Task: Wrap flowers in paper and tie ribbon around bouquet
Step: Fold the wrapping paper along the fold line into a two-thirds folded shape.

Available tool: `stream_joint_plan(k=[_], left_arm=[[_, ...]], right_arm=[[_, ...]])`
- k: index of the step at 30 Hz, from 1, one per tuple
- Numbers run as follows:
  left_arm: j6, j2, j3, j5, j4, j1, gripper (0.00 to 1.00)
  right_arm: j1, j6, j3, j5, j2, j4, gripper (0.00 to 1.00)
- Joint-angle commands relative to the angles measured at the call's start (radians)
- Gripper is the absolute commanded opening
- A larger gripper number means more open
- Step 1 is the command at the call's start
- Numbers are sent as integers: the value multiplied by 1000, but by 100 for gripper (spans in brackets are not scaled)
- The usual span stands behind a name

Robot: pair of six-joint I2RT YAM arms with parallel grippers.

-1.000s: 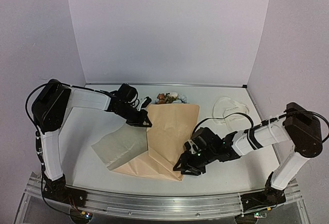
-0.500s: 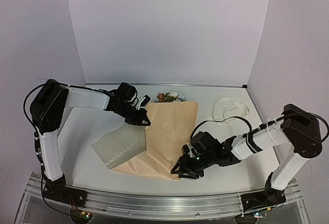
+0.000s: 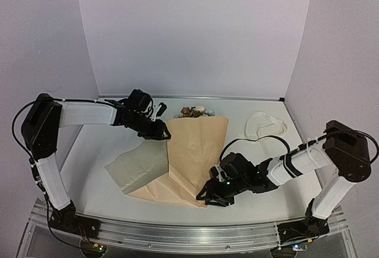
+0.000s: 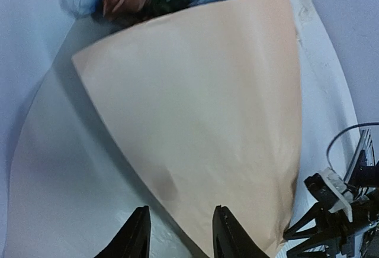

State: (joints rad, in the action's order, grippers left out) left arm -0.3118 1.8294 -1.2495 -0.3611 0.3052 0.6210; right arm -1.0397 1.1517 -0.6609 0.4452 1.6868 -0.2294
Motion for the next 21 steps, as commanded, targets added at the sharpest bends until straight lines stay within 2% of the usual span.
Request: stream_joint_plan(k=[1,5,9,14,21], left_arm=[[-9,-180,-1,115,-10,94,39],[-76,-192,46,87,-49,204,33],[-163,-137,127,28,-169,281,24],[-246,-107,235,-15,-285,300,17],[-285,-58,320,-19,-330,302,12]], right_arm=[[-10,15,2,-16,45,43,44],[-13,20,-10,-13,48,44,44],[-13,25,-15,-11,51,45,44],[-14,27,-3,-15,45,47,45],[-17,42,-15,-29,56,52,44]])
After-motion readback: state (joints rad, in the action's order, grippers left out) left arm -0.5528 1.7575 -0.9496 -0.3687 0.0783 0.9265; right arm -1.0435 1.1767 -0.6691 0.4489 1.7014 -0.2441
